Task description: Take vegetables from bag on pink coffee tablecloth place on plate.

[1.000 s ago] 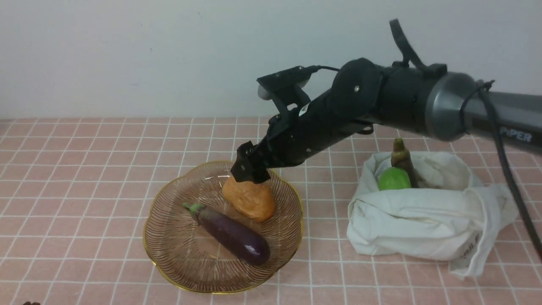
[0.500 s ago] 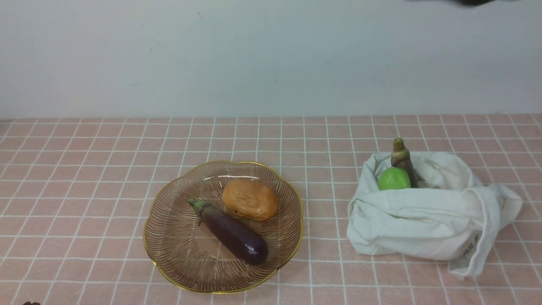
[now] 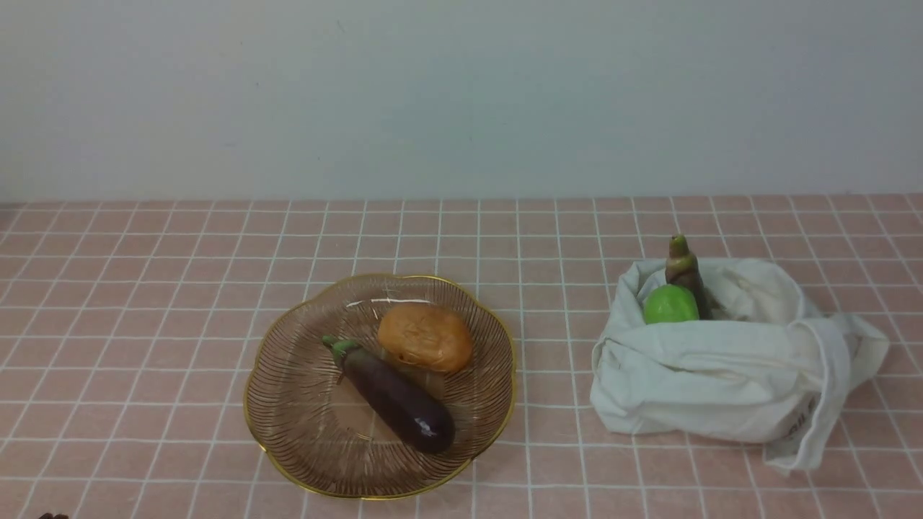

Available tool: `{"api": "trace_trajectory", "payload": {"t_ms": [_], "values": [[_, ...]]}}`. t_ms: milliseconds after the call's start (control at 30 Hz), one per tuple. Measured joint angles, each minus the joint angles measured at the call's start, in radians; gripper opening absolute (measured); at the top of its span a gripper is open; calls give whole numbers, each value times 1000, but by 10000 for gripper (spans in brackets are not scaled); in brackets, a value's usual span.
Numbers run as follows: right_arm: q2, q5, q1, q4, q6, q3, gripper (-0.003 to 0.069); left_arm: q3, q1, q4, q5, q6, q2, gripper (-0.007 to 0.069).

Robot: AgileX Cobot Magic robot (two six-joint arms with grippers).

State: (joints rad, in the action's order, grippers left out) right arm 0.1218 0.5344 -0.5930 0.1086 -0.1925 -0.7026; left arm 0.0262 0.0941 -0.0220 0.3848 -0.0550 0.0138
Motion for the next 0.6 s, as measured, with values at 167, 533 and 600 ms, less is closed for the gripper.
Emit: {"api": "trace_trajectory", "payload": {"t_ms": [167,533,600], "values": [[-143,-44,0,92,-130,149,-15,0,0,0,0,0,0,-5],[-142,-20,0,114,-176,182,-15,0,0,0,0,0,0,-5],[-142,-19,0,117,-176,182,-15,0,0,0,0,0,0,-5]]}}
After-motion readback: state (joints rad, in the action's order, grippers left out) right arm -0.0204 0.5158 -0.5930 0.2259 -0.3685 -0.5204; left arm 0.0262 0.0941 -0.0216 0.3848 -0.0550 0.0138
